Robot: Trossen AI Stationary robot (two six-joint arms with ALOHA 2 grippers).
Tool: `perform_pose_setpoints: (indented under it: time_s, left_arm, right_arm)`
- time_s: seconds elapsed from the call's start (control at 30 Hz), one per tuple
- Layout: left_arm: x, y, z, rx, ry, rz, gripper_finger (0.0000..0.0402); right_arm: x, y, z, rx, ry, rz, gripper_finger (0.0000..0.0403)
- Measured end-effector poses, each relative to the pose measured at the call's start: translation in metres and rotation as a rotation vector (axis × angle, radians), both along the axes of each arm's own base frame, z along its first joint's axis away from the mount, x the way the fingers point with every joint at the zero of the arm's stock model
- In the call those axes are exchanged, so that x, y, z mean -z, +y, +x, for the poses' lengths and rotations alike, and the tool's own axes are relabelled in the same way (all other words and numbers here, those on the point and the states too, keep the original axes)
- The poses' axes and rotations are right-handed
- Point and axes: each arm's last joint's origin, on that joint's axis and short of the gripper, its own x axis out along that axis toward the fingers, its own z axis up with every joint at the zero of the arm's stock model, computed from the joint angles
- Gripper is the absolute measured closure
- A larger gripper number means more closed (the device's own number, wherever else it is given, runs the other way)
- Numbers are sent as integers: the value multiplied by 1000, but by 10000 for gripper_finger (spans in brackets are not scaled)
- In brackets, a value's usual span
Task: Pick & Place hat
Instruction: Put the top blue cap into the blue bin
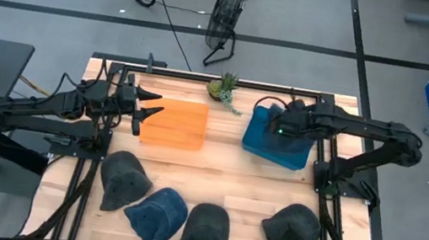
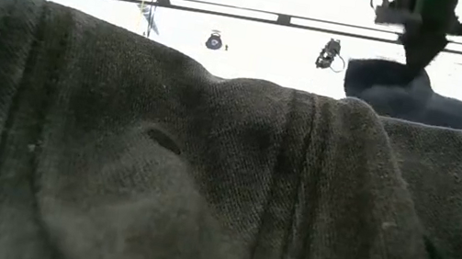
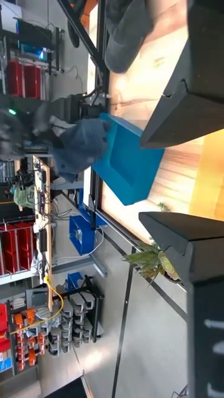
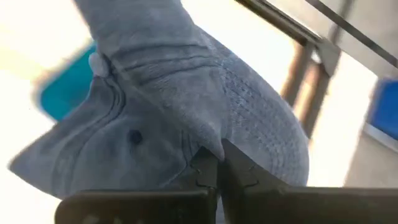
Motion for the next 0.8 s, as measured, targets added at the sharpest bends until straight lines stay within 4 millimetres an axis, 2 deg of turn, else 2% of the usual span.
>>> perform_pose_setpoints:
  time_s: [0.17,0.43,0.63,0.8]
  left_arm:
    - [0,0,0,0,0,0,221]
    - [0,0,0,0,0,0,221]
    - [0,0,0,0,0,0,221]
    - [0,0,0,0,1,0,221]
  right_arm:
    - [33,-13,-14,81,54,12,401]
    - [88,-29,-2,22,-34,18,401]
    - [104,-36,-7,41,-59,186,401]
    - [105,-40,-10,81,-54,208,384]
